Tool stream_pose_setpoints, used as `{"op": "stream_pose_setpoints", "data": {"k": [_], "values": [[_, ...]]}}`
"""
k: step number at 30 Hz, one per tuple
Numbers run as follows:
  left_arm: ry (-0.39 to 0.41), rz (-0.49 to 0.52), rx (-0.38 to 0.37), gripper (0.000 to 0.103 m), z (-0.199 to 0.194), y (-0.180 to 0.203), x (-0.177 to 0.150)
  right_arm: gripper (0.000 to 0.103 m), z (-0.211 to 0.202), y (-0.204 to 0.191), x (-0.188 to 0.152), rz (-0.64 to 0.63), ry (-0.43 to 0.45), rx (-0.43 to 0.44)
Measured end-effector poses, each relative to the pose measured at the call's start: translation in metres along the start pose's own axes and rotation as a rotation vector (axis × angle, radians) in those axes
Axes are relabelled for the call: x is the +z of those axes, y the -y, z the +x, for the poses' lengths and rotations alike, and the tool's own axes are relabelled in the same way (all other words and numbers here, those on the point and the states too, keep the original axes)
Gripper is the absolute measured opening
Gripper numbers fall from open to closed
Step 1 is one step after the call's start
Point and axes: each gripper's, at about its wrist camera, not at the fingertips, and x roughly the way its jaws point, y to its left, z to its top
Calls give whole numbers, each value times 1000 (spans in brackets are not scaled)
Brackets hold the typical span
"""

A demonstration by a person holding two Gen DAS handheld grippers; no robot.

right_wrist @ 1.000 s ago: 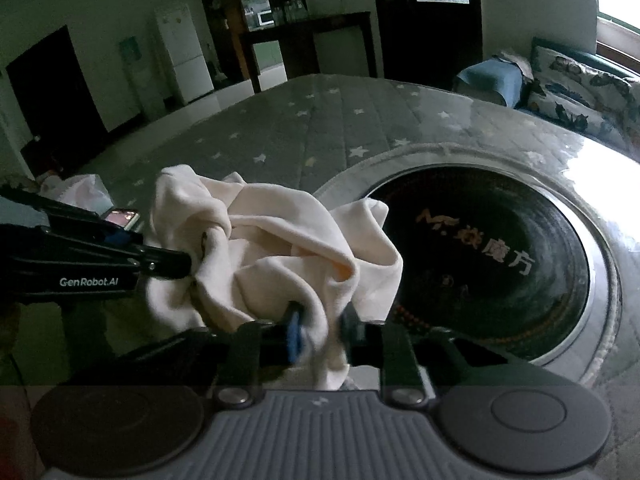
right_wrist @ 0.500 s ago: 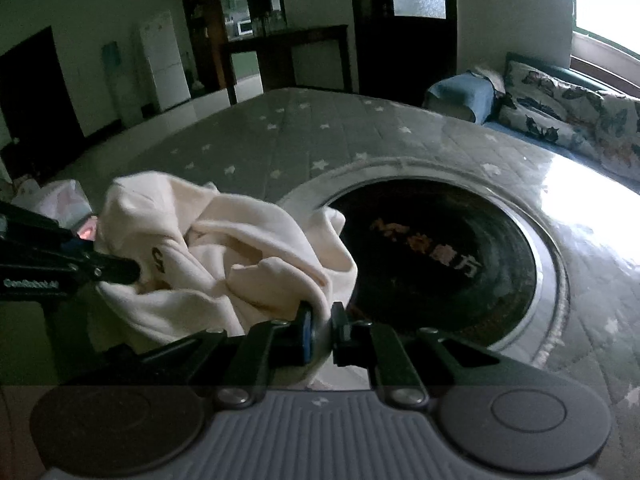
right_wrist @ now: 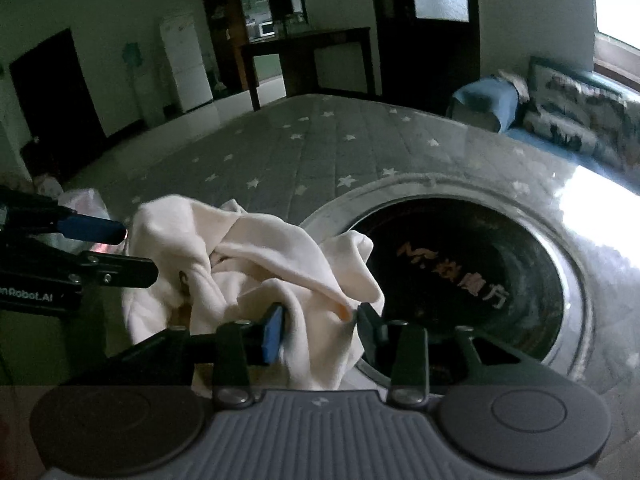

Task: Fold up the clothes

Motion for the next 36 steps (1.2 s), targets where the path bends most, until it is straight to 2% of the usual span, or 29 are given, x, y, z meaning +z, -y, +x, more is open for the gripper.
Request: {"op": "stream_pose_setpoints", "data": {"k": [2, 8, 10, 12, 15, 16, 17, 27, 31, 36], "values": [[-9, -2, 6, 67, 6, 0, 4, 45, 4, 2, 2, 16, -8, 11], [-47, -19, 7, 66, 26, -4, 12, 45, 18, 4, 2, 25, -33, 13], [-57, -26, 2, 55, 30, -7, 12, 44, 21, 4, 1, 28, -41, 21], [-67, -33, -3, 38, 35, -9, 13, 41, 22, 2, 0, 26, -44, 29], [-74, -34, -7, 21, 38, -10, 12, 24, 24, 0, -2, 23, -45, 40], [-74, -33, -7, 19, 38, -10, 12, 15, 24, -1, -3, 23, -44, 43], [-69, -32, -8, 14, 36, -10, 12, 14, 23, -1, -4, 21, -38, 42], [-7, -15, -14, 11, 18, 0, 27, 11, -18, 12, 2, 27, 76, -28], [37, -14, -44, 11, 13, 14, 45, 11, -42, 34, 5, 69, 127, -88], [101, -11, -104, 11, 10, 44, 79, 11, -85, 68, 13, 114, 222, -205]]}}
